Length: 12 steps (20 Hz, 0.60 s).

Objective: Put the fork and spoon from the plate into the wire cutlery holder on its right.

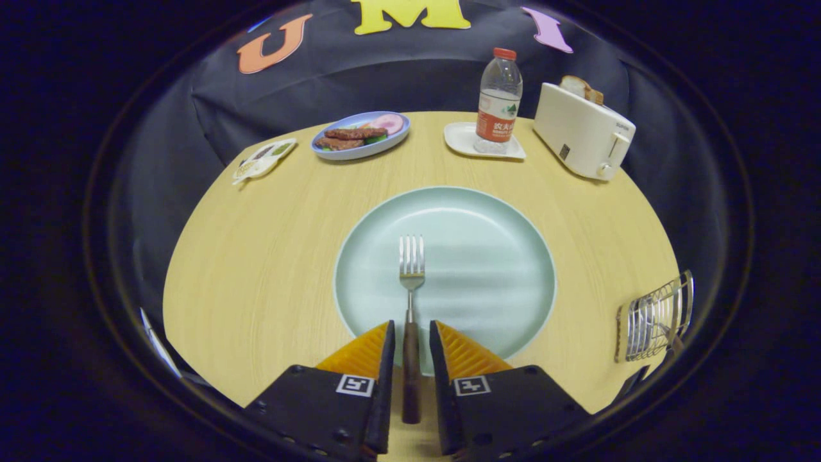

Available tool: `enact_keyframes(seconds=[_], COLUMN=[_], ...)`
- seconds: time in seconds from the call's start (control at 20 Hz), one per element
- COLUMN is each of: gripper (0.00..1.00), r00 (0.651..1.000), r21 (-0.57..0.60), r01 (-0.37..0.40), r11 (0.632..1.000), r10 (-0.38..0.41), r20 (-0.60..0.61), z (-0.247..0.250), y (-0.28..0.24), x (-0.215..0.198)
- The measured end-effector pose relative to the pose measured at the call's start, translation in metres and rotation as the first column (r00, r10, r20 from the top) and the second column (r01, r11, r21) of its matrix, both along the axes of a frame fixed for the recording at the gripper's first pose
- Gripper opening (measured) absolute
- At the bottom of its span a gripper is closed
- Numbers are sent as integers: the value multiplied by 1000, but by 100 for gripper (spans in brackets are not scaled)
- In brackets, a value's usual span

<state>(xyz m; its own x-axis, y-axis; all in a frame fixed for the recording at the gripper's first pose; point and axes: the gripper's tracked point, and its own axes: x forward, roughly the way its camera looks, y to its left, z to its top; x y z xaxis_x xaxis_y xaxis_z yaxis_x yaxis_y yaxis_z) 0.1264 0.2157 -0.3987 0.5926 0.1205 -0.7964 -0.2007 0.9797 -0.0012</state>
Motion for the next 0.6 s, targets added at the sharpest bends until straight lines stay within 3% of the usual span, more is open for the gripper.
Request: enact_keyframes(seconds=[0.1,0.25,0.3,0.6], gripper=[15,14,6,6], r00=[1000,999,998,994], r21=[-13,-40,-54,-31], r01=[-19,-46,-59,-105], r11=[1000,998,997,994], r10=[19,45,58,104], r20=[-21,-28,-22,-32], z=[-5,-5,-3,23], y=[0,-5,-7,-28], x=[-2,-1,-1,-12])
